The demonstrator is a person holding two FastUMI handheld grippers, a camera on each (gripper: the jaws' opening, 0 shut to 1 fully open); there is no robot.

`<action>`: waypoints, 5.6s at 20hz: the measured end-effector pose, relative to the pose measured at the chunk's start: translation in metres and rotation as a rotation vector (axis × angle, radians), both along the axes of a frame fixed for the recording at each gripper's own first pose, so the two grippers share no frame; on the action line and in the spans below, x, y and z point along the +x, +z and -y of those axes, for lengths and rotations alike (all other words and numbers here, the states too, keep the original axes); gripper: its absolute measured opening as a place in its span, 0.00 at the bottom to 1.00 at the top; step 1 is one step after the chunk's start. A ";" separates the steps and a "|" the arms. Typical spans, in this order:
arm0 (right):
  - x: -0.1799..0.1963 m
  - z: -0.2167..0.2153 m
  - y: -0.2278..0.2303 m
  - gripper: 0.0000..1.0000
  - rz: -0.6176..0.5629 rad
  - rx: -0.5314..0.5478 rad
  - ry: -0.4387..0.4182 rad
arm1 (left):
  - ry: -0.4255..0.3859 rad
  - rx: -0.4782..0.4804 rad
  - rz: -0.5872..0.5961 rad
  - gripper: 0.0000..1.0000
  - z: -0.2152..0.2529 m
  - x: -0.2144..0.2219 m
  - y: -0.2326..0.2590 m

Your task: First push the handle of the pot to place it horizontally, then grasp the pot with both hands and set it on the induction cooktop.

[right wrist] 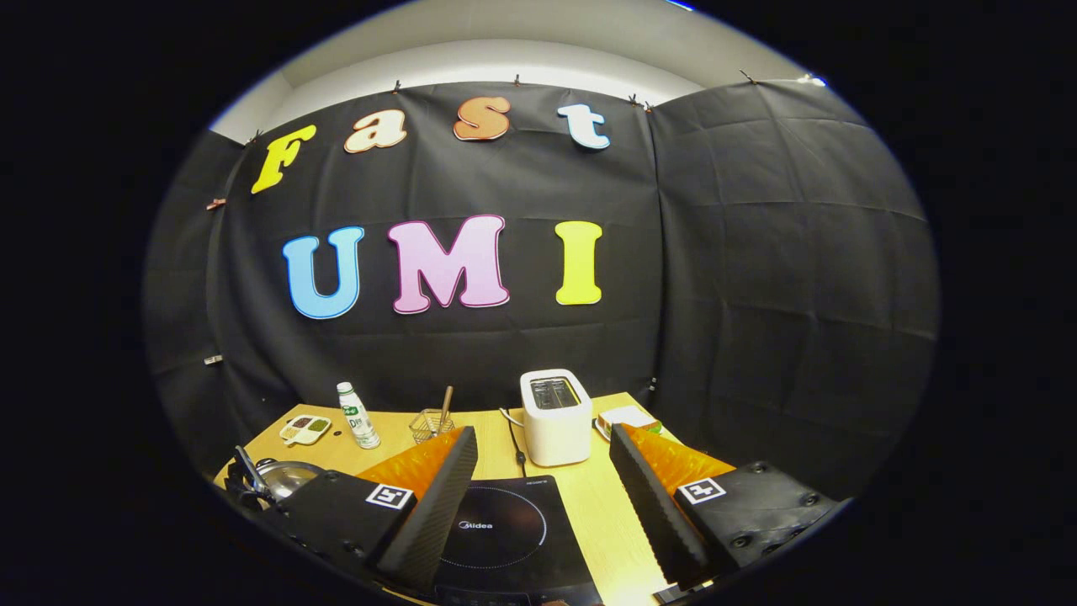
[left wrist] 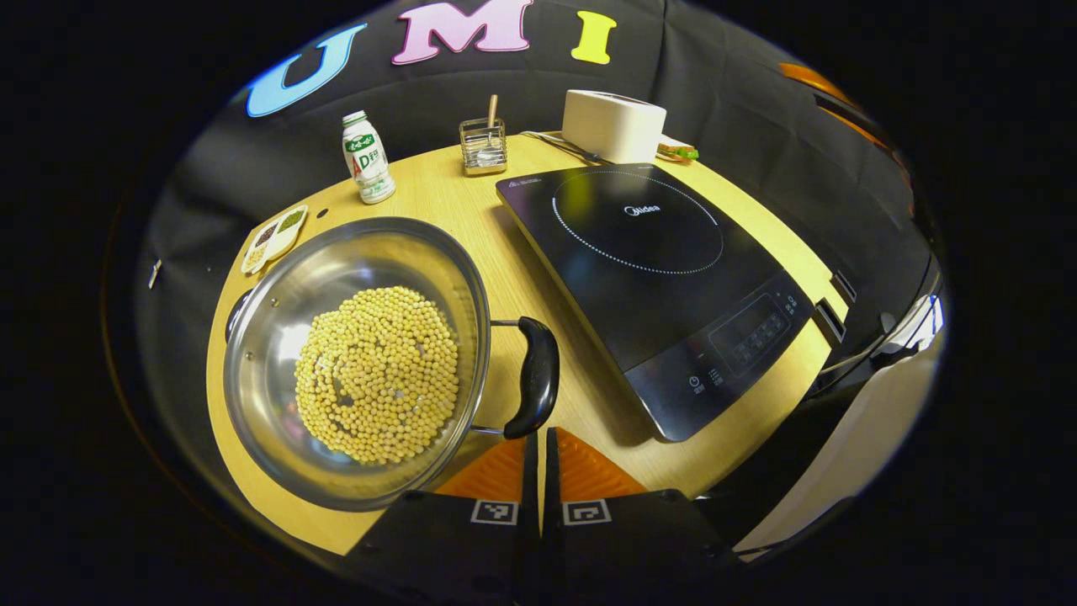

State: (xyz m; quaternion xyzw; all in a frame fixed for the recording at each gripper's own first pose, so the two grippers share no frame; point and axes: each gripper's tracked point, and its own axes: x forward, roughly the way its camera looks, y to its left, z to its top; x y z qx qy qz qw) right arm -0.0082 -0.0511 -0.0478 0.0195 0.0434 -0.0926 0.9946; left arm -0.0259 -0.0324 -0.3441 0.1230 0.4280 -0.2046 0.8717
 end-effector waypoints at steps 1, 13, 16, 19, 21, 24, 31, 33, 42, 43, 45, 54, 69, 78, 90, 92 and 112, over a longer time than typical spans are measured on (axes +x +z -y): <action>0.000 0.002 0.000 0.98 0.002 -0.002 -0.002 | 0.002 -0.004 0.003 0.05 0.001 0.002 0.001; -0.005 0.018 -0.002 0.98 -0.008 -0.007 -0.032 | 0.101 -0.052 0.039 0.05 0.017 0.048 0.006; -0.006 0.018 -0.002 0.98 -0.010 -0.011 -0.032 | 0.135 -0.077 0.049 0.05 0.020 0.059 0.008; -0.007 0.018 -0.004 0.98 -0.014 -0.014 -0.030 | 0.145 -0.085 0.057 0.05 0.023 0.071 0.008; -0.006 0.018 -0.005 0.98 -0.019 -0.015 -0.029 | 0.148 -0.085 0.066 0.05 0.023 0.079 0.009; -0.005 0.016 -0.006 0.98 -0.024 -0.024 -0.024 | 0.148 -0.081 0.081 0.05 0.024 0.089 0.010; -0.009 0.024 -0.009 0.98 -0.040 -0.032 -0.042 | 0.167 -0.111 0.097 0.05 0.026 0.114 0.013; -0.010 0.025 -0.012 0.98 -0.048 -0.031 -0.048 | 0.178 -0.119 0.104 0.05 0.026 0.122 0.014; -0.013 0.020 -0.022 0.98 -0.080 -0.031 -0.035 | 0.182 -0.200 0.153 0.05 0.036 0.121 0.034; -0.011 0.018 -0.024 0.98 -0.087 -0.023 -0.031 | 0.173 -0.216 0.173 0.05 0.038 0.118 0.042; -0.006 0.009 -0.029 0.99 -0.101 -0.009 -0.013 | 0.155 -0.263 0.209 0.09 0.040 0.109 0.061; 0.035 -0.087 -0.059 0.98 -0.212 0.004 0.202 | 0.296 -0.308 0.509 0.96 -0.062 0.091 0.159; 0.066 -0.297 -0.155 0.99 -0.540 -0.034 0.596 | 0.504 -0.193 0.488 0.95 -0.280 0.101 0.131; 0.094 -0.313 -0.238 0.99 -0.660 0.024 0.516 | 0.512 -0.247 0.383 0.95 -0.316 0.134 0.071; 0.094 -0.323 -0.295 0.99 -0.708 0.107 0.453 | 0.478 -0.362 0.321 0.95 -0.308 0.160 0.036; 0.092 -0.327 -0.305 0.99 -0.722 0.147 0.446 | 0.458 -0.395 0.296 0.96 -0.299 0.161 0.032; 0.109 -0.320 -0.318 0.55 -0.757 0.216 0.384 | 0.544 -0.400 0.183 0.58 -0.289 0.162 0.002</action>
